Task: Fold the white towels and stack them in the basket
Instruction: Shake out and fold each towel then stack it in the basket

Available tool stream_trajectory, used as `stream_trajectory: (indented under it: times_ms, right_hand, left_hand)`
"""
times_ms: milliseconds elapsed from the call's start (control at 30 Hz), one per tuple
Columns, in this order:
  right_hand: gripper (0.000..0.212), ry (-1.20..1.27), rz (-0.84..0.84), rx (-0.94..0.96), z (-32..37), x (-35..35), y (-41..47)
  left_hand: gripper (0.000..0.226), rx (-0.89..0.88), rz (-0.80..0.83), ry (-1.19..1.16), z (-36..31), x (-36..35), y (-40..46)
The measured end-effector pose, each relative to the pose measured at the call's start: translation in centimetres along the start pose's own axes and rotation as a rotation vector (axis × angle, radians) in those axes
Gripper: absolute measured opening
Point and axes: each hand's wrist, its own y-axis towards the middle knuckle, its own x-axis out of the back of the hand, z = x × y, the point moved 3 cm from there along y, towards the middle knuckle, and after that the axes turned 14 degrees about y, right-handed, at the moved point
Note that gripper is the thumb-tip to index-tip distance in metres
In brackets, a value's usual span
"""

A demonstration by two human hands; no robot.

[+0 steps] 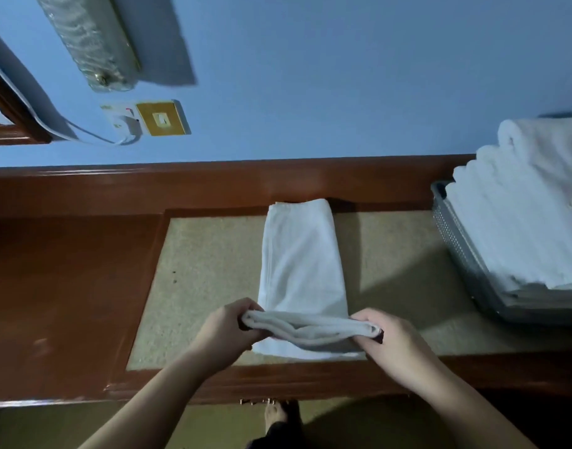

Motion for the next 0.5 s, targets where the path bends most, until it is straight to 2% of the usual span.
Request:
stream_trajectory:
  times_ms: [100,233,333,433,500]
  right_hand:
    - [0.004,0.050,-0.035,-0.036,0.3,1.1,2.9]
    - [0.010,0.034,-0.024,-0.086,0.6,2.2,8.5]
    - [0.006,0.012,-0.065,-0.089,1.1,4.0,14.7]
    - [0.002,0.048,-0.167,-0.094,1.8,6.1,21.7]
    - [0.009,0.114,-0.242,-0.103,2.2,7.2,27.0]
  left_hand:
    - [0.016,0.025,-0.021,0.010,0.8,0.5,3.2]
    - [0.017,0.065,-0.025,-0.013,0.7,1.7,8.6]
    - [0.016,0.089,-0.032,-0.088,-0.8,3.3,13.5]
    - [0.023,0.138,-0.110,-0.187,-2.2,5.2,19.7]
    - [0.025,0.180,-0.213,-0.263,-2.5,6.1,24.4]
